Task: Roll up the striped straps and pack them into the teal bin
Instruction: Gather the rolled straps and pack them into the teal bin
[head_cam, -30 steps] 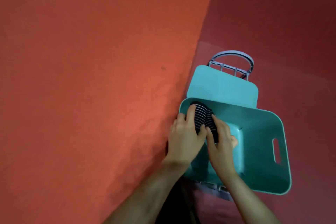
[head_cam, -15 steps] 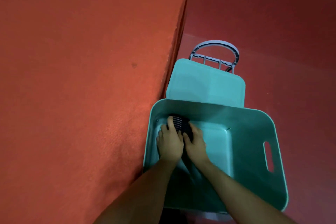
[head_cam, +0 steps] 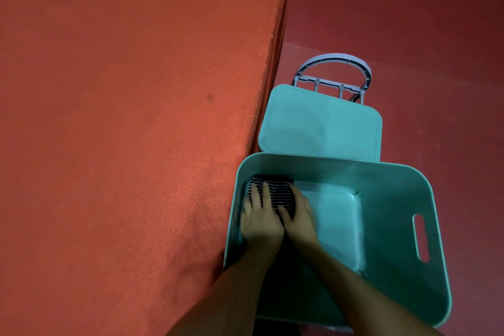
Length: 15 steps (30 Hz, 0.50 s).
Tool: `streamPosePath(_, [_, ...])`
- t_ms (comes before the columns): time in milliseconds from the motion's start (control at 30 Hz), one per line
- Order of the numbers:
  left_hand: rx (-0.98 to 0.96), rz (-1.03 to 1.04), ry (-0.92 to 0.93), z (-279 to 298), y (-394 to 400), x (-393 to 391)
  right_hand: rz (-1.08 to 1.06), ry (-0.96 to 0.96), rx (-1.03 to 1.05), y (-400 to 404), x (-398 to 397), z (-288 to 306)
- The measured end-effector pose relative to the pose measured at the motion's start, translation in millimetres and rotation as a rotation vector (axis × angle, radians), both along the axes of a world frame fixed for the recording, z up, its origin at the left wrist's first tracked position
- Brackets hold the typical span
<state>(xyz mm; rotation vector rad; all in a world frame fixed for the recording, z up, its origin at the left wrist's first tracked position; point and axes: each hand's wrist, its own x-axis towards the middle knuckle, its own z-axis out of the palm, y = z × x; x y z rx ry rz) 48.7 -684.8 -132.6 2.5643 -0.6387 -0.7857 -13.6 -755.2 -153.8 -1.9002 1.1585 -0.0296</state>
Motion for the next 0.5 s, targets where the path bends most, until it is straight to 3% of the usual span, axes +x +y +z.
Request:
streamPosePath(133, [0.102,-0.008,0.139,9.7,-0.4,2.4,0.079,0.067,0.021,4.2,-2.5,1.4])
streamPosePath(267, [0.131,-0.033,0.103,16.1,1.1,6.1,0.201,0.238,-0.024,3.3,3.4,7.8])
streamPosePath(500, [0.017,-0.153,0.043,63.8,0.7,11.9,0.24,0.271,-0.149,-3.1,-10.4,46.0])
